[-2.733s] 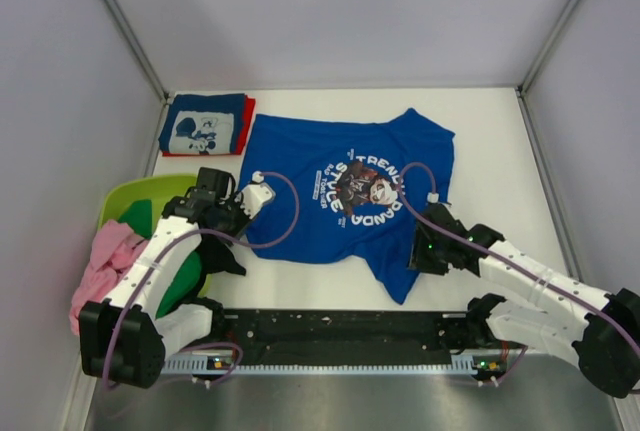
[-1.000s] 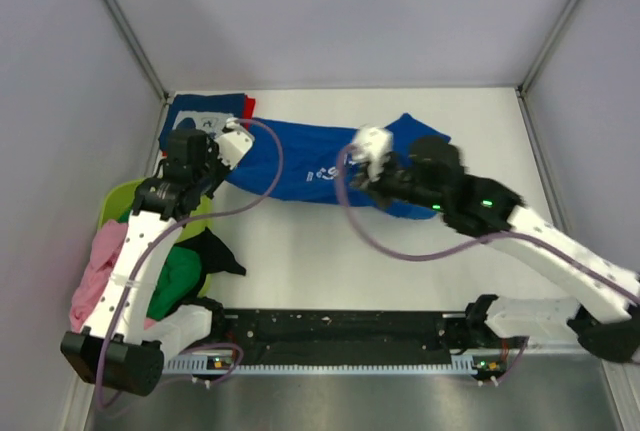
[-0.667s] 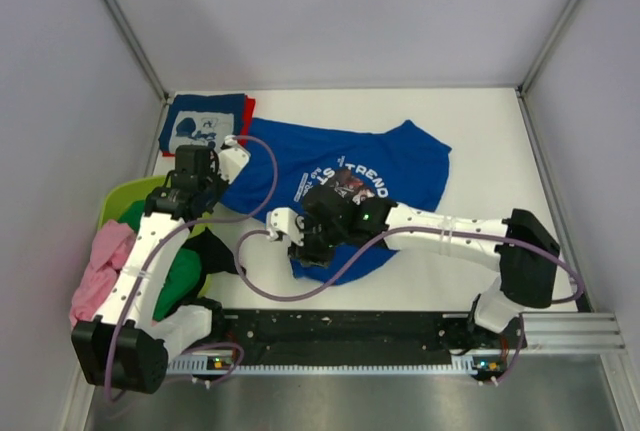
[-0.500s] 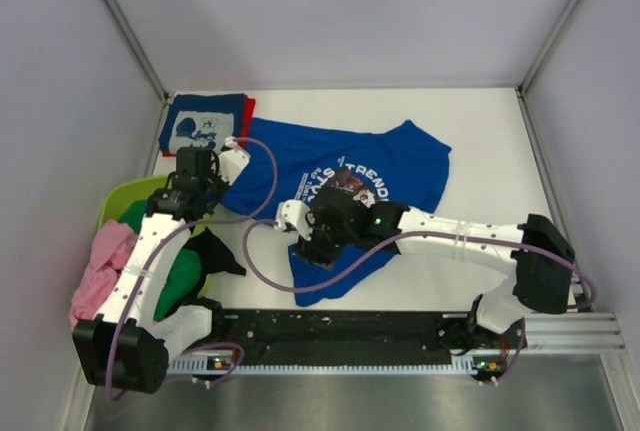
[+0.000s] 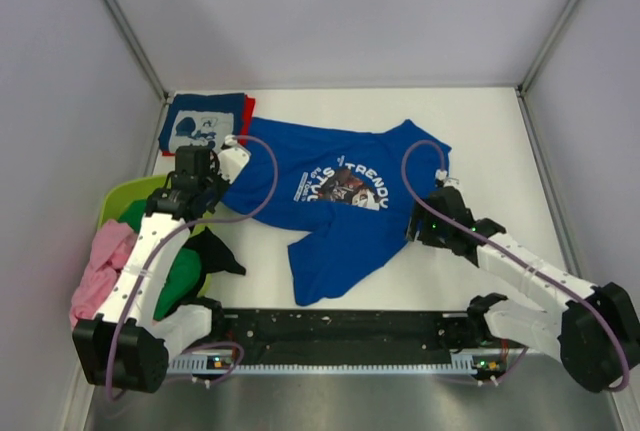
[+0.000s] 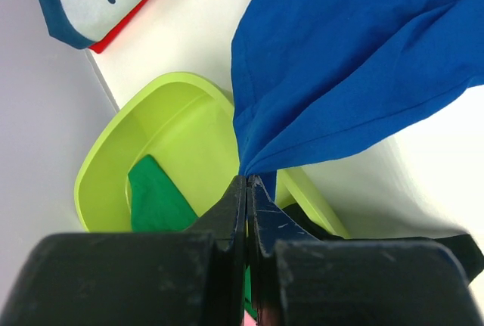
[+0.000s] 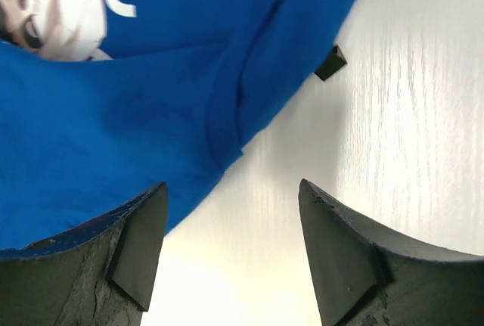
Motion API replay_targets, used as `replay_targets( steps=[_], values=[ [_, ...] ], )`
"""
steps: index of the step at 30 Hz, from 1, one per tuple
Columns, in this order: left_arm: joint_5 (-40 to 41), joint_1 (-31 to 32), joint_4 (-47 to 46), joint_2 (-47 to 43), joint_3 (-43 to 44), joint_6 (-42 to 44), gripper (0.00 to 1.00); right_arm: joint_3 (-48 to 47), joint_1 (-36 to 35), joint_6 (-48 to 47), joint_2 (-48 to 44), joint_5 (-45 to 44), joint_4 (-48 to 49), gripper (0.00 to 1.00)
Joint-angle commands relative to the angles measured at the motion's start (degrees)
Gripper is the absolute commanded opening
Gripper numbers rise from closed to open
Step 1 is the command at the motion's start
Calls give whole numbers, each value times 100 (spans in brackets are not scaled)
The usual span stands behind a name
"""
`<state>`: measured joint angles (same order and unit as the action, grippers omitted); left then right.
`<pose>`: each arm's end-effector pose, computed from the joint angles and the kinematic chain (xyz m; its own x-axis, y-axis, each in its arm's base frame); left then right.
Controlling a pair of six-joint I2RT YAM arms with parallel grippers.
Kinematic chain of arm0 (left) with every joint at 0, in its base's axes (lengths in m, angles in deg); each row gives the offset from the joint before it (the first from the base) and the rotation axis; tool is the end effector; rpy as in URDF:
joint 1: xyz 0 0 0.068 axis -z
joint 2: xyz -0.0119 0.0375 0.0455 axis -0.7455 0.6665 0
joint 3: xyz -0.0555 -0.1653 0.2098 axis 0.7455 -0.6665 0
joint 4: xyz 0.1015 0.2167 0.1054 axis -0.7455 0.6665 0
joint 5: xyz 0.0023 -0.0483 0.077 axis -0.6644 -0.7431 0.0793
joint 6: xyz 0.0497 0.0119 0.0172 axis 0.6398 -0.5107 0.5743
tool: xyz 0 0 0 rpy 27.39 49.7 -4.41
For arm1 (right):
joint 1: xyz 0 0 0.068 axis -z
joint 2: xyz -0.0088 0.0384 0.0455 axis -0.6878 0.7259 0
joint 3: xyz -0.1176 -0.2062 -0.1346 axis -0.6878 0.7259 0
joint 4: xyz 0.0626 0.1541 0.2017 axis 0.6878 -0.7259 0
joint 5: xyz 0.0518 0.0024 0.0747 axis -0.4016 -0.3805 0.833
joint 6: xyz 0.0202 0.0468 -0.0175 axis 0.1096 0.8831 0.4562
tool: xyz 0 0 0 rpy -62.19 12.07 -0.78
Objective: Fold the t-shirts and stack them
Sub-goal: Flatten out the tshirt
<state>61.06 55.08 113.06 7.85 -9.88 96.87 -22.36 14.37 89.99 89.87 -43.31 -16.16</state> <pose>0.2161 -0.0223 0.2960 -0.5632 0.6241 -0.5416 0.4282 0.7810 0.4546 0.1768 0.0921 0.1939 -0.7758 0.2035 -0.5973 0.0505 0.9636 0.2626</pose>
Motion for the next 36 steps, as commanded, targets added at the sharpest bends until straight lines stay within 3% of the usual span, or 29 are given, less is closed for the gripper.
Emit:
replay_targets(
  steps=[1, 4, 11, 16, 20, 24, 27, 30, 36],
  values=[
    [-123, -28, -181, -169, 36, -95, 0, 38, 367, 608, 352, 393, 968, 68],
    [-132, -28, -128, -187, 45, -87, 0, -68, 491, 617, 695, 438, 1119, 61],
    [-158, -37, -84, -248, 54, -69, 0, -94, 1158, 442, 1171, 1051, 1374, 0],
    [-473, -28, 4, -283, 62, -104, 0, -453, 1467, 91, 636, 914, 901, 0],
    [-2141, 165, 347, -257, 492, -420, 0, -1348, 1467, -585, 292, 334, -117, 0],
    [-2075, 297, 75, -99, 581, -561, 0, -2588, 1178, -1228, 607, -114, -1156, 0],
    [-2065, 297, -92, 50, 309, -456, 0, -3300, 169, -1395, 1238, -641, -1140, 0],
    [-1961, 288, -14, 200, 221, -569, 0, -4160, -834, -1536, 2440, -907, -1262, 2],
    [-1336, 174, -163, 25, -25, -386, 0, -5893, -1608, -1667, 4386, 690, -1702, 32]
  ],
)
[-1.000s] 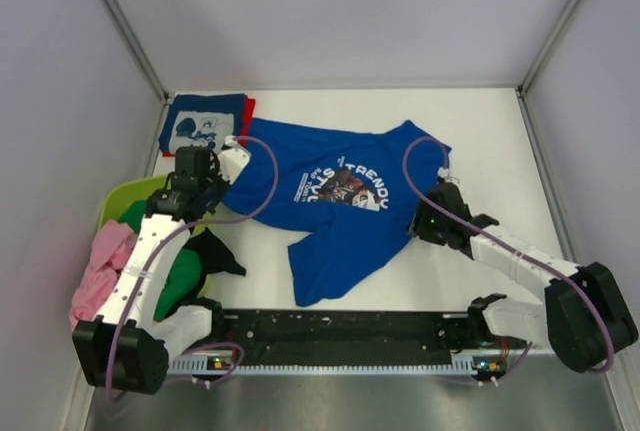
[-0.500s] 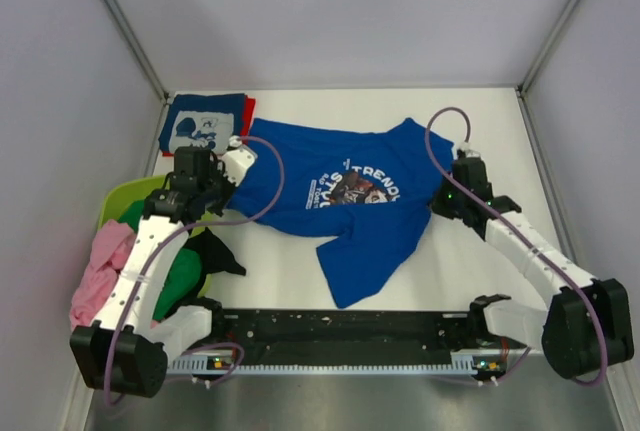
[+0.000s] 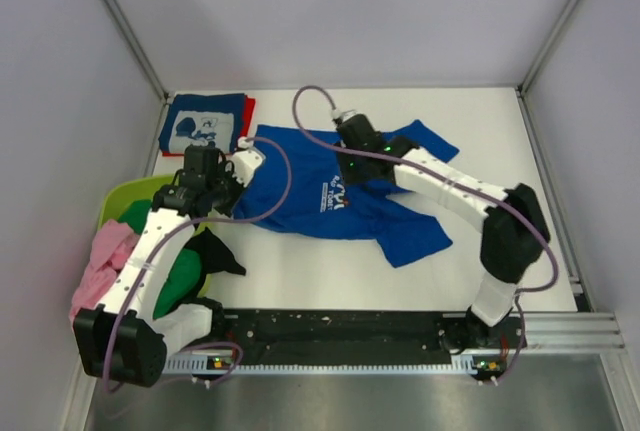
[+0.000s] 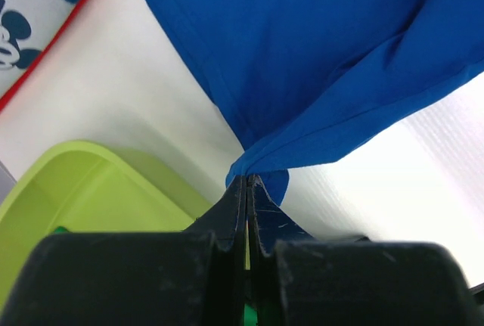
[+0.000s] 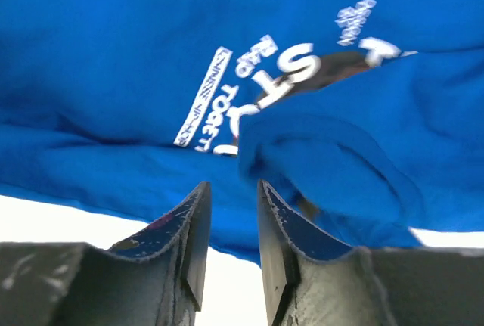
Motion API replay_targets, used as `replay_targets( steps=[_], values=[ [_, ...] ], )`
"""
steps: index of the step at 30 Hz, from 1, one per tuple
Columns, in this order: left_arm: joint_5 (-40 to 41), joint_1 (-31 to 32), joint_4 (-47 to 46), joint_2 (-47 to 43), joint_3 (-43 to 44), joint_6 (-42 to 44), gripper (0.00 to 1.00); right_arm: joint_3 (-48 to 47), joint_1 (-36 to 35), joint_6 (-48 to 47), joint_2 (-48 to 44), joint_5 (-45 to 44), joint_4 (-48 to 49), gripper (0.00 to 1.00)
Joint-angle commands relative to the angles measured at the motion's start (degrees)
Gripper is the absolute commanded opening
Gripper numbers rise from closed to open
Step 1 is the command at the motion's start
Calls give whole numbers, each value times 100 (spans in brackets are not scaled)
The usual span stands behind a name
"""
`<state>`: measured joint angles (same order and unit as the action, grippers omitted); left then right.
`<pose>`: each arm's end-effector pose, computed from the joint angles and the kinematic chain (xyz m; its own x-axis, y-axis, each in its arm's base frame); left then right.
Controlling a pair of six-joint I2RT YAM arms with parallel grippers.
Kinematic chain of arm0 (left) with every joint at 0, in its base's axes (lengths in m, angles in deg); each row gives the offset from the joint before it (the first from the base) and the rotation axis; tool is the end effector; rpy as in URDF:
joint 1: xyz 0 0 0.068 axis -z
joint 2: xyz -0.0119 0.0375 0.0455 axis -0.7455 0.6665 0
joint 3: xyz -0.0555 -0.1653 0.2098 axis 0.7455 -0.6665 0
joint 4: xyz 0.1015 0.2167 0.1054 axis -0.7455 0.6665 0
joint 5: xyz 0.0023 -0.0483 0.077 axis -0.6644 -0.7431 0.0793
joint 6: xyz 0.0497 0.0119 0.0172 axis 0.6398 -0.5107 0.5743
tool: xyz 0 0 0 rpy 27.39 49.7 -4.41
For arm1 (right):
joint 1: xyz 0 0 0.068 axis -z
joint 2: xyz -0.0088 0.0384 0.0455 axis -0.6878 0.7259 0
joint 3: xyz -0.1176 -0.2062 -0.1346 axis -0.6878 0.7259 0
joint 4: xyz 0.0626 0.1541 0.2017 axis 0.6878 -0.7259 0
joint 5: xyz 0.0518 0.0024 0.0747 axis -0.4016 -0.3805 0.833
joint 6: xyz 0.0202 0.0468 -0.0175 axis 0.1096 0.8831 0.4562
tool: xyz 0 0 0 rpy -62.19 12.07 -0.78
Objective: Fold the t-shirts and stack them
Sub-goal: Flatten out the tshirt
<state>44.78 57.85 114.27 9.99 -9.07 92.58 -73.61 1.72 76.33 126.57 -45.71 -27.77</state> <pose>0.2186 -0.0436 0.2918 -0.4990 0.5759 -0.6476 0.6037 0.7671 0.2171 0.2834 0.2435 0.2970 -0.7063 -0.1696 -0.6872 -0.3270 0.9393 0.1042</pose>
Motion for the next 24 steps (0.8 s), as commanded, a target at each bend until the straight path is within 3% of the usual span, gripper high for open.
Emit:
replay_targets(
  steps=[1, 4, 8, 11, 15, 24],
  values=[
    [319, -130, -283, -242, -124, 60, 0, -892, -466, -433, 779, 1107, -533, 37],
    [354, -209, -283, -304, -150, 96, 0, -885, -564, -618, 500, 1285, -454, 50],
    [336, -235, -274, -243, -150, 87, 0, -192, -468, -882, -405, 487, -331, 63],
    [293, -235, -274, -234, -133, 69, 0, 1125, 67, -953, -1267, 300, -269, 62],
    [284, -235, -257, -260, -98, 87, 0, 2164, 421, -1005, -1593, 73, -287, 62],
    [275, -227, -178, -313, -62, 140, 0, 2658, 587, -1752, -1032, -183, 345, 64]
  ],
)
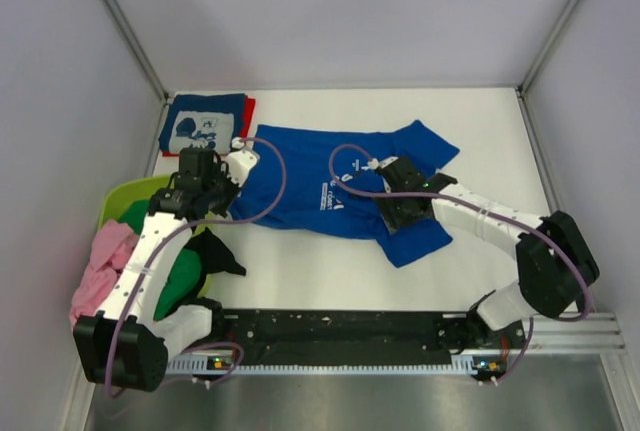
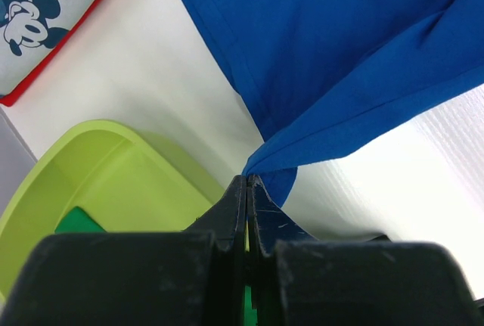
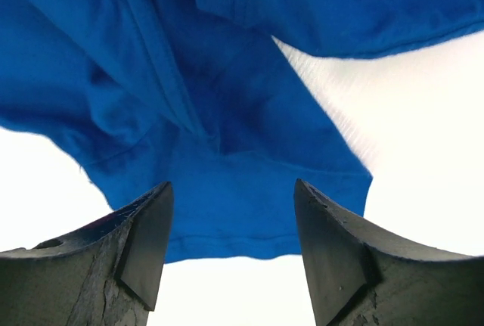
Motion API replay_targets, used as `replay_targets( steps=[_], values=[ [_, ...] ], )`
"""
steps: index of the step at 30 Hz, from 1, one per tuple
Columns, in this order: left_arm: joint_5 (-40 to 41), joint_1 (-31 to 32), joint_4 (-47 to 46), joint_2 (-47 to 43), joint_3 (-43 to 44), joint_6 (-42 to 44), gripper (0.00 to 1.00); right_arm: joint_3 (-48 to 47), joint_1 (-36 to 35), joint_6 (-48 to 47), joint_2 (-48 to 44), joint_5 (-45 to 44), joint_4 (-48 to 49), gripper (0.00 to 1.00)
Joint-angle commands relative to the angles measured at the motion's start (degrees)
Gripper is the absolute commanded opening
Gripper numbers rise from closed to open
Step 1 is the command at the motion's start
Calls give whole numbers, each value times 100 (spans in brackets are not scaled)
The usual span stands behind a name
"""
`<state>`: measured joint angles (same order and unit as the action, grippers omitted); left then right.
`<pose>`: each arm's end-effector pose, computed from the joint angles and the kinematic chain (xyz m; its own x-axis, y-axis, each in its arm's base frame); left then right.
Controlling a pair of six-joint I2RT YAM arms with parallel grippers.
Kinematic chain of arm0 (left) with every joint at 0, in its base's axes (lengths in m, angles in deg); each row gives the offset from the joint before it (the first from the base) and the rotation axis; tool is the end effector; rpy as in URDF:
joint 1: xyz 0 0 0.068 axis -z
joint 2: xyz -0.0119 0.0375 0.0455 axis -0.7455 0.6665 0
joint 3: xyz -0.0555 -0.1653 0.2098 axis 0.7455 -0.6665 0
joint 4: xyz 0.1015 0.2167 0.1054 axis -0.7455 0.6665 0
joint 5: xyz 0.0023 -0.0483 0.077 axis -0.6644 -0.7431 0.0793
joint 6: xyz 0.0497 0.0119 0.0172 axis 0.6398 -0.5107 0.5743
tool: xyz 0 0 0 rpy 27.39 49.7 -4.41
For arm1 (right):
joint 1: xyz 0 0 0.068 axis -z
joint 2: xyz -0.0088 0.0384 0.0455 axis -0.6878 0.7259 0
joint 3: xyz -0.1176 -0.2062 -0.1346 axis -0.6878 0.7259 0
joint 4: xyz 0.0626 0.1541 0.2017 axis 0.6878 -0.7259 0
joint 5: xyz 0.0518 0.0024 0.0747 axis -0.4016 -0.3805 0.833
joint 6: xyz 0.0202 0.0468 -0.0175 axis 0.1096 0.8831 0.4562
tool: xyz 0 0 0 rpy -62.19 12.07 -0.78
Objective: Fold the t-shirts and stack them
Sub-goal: Flatten out the tshirt
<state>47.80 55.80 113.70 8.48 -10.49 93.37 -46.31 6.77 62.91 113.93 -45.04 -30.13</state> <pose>0.2153 -0.0332 0.2895 -0.5210 0.5738 -0.6319 0.5509 0.7915 0.2645 0.2291 0.1625 0.2145 -0.7808 -0.4304 -0.4529 -0.4299 0.8961 -0.1104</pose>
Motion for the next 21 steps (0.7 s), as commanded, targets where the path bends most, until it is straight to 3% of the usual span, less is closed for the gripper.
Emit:
replay_targets(
  steps=[1, 7, 9, 10, 14, 17, 21],
  values=[
    [-27, -21, -104, -179, 71, 78, 0, -37, 100, -480, 336, -259, 739, 64],
    [8, -30, -86, -232, 36, 123, 0, 42, 171, -929, 794, 100, 1311, 61],
    [26, -30, -77, -224, 36, 140, 0, 51, 197, -999, 926, 215, 1443, 55],
    [35, -30, -77, -224, 36, 140, 0, 42, 214, -1017, 996, 215, 1478, 48],
    [96, -30, -68, -224, 71, 140, 0, -28, 294, -991, 1015, 189, 1400, 1],
    [385, -48, -59, -224, 185, 114, 0, -159, 294, -833, 586, 206, 953, 0],
    [650, -162, 89, -285, 641, 166, 0, -475, 329, -376, -723, 215, 232, 0]
  ],
)
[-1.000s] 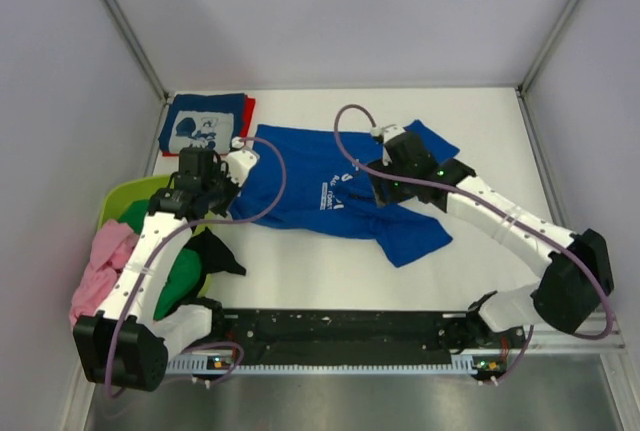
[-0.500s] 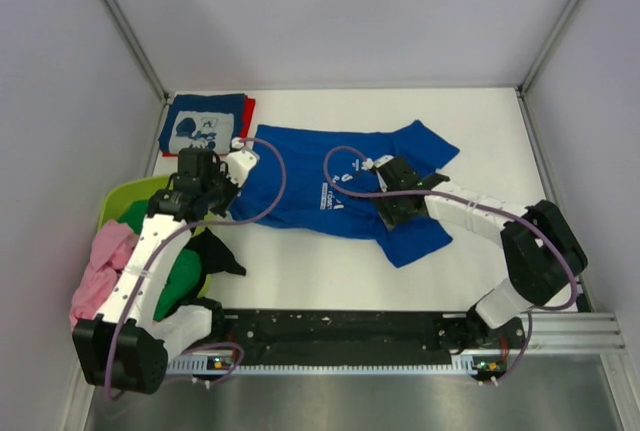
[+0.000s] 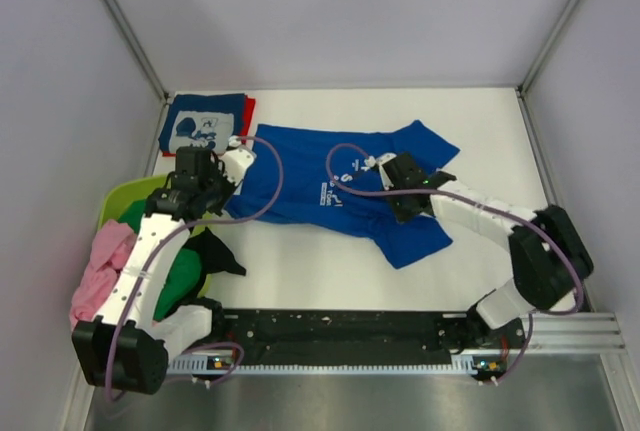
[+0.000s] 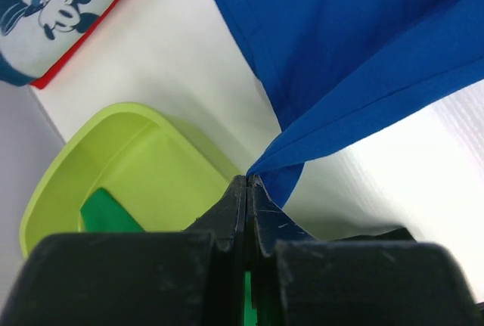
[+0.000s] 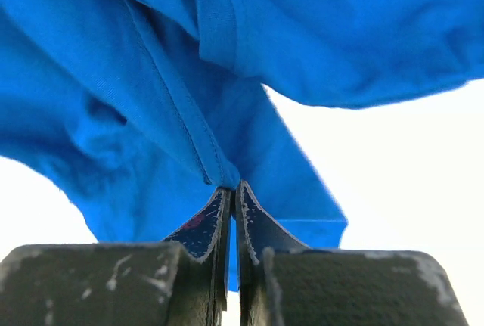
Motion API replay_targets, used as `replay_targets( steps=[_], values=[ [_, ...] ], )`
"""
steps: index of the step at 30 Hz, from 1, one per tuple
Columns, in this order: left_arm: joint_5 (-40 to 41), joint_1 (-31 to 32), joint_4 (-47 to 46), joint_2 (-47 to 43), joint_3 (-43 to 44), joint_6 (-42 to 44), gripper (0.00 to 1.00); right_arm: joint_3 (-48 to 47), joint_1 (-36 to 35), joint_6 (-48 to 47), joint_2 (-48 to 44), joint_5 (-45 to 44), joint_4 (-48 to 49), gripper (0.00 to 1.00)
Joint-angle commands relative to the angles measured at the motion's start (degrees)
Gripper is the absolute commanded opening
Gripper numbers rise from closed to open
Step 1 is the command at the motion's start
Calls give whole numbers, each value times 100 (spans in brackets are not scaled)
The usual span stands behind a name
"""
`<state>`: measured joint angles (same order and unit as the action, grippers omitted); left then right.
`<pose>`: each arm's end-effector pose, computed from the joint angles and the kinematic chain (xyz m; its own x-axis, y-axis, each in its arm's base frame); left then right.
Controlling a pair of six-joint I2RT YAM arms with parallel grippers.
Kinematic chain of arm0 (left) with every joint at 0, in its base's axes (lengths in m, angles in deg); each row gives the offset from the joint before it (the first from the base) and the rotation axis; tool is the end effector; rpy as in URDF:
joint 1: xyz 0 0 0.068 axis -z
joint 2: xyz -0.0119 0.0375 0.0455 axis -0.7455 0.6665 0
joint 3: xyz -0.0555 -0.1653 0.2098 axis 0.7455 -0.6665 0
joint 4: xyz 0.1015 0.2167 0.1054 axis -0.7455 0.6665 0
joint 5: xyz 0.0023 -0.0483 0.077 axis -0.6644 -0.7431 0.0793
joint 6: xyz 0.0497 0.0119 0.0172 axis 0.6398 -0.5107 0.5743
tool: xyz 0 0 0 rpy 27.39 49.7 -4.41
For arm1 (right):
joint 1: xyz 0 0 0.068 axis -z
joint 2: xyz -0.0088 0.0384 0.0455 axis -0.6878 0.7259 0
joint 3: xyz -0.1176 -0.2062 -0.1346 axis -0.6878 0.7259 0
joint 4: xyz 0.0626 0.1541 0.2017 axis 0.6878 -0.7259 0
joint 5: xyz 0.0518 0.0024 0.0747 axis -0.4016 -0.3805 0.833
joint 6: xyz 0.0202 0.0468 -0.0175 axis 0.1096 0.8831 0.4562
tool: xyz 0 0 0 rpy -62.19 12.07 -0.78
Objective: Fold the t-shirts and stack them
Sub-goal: Flatten out the tshirt
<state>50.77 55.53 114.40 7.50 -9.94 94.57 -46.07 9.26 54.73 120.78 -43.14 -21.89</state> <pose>0.2123 -0.0299 0.2950 -0.5211 0.5916 -0.6152 0.5244 0.7906 0.3161 0.2550 0.1668 0.1874 -0.7274 -0.5170 -0.4512 -0.5128 0.8465 -0.1433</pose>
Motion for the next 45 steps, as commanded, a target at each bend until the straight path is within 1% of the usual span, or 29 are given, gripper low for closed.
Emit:
replay_targets(
  steps=[1, 6, 9, 11, 16, 19, 23, 26, 31, 35, 38, 39, 40, 42, 43, 45],
  values=[
    [535, -153, 133, -222, 762, 72, 0, -657, 114, 529, -1810, 60, -768, 0],
    [739, -197, 757, -415, 1886, 248, 0, -1579, 457, 837, -3622, 192, -1533, 0],
    [809, -206, 1144, -547, 2563, 319, 0, -2405, 458, 890, -4221, 104, -1963, 0],
    [888, -206, 1294, -661, 2950, 363, 0, -2889, 466, 952, -4433, 148, -2280, 0],
    [1213, -206, 1663, -890, 4031, 407, 0, -3935, 466, 1154, -4723, 613, -2904, 0],
    [1407, -206, 1839, -881, 4769, 442, 0, -4664, 458, 1277, -4829, 789, -3177, 0],
    [1416, -206, 2067, -715, 5762, 459, 0, -5623, 466, 1321, -4847, 842, -3327, 0],
    [1329, -197, 2094, -530, 6080, 512, 0, -5993, 466, 1242, -4750, 615, -3292, 0],
    [1214, -197, 1744, -47, 6116, 582, 0, -5915, 458, 997, -4356, -202, -2748, 0],
    [1223, -197, 1252, 620, 6230, 644, 0, -5844, 458, 532, -3715, -931, -2037, 0],
    [1118, -197, 926, 1086, 6160, 661, 0, -5695, 484, 144, -3082, -1485, -1483, 0],
    [1048, -197, 821, 1253, 6099, 662, 0, -5677, 597, -48, -2828, -1426, -1386, 0],
    [960, -197, 733, 1394, 5994, 670, 0, -5712, 842, -6, -2451, -1077, -1359, 0],
    [828, -197, 478, 1710, 5809, 635, 0, -5712, 1649, 527, -1975, -86, -1288, 0],
    [793, -197, 381, 1886, 5704, 635, 0, -5599, 2097, 721, -1738, 381, -1149, 0],
    [766, -197, 39, 2202, 5493, 600, 0, -5231, 2714, 1065, -1333, 1076, -684, 0]
  ],
)
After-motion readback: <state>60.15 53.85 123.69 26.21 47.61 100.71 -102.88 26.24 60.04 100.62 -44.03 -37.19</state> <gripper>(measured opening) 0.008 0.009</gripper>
